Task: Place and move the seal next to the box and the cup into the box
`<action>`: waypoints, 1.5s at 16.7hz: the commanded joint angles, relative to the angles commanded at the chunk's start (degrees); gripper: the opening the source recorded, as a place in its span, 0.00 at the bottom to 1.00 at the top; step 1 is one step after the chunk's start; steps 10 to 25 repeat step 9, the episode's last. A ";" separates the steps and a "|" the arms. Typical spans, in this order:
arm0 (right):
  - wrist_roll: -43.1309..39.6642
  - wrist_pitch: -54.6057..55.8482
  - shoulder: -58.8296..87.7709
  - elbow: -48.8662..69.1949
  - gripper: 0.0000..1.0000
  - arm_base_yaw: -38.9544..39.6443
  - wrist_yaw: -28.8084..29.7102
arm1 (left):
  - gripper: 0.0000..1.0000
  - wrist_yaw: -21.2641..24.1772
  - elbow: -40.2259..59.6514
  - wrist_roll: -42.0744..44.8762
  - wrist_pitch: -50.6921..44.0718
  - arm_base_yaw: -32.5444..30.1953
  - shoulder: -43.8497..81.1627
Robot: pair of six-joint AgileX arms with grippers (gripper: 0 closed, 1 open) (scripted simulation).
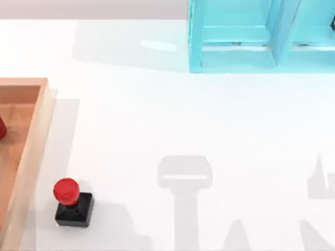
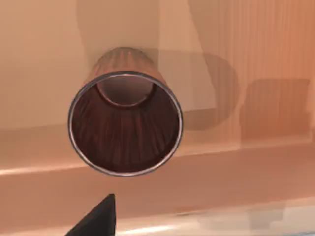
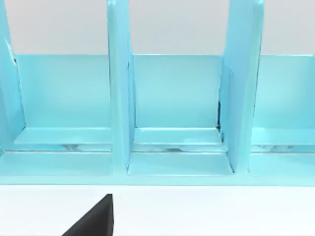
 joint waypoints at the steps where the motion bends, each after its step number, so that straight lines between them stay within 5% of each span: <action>1: 0.00 0.00 0.00 0.00 1.00 0.00 0.00 | 1.00 0.00 1.95 -0.03 -2.68 -0.04 -0.61; 7: 0.00 0.00 0.00 0.00 1.00 0.00 0.00 | 1.00 -2.30 10.78 -2.02 -8.92 1.75 4.08; 25: 0.00 0.00 0.00 0.00 1.00 0.00 0.00 | 1.00 -2.56 11.13 -2.24 -8.86 2.11 4.65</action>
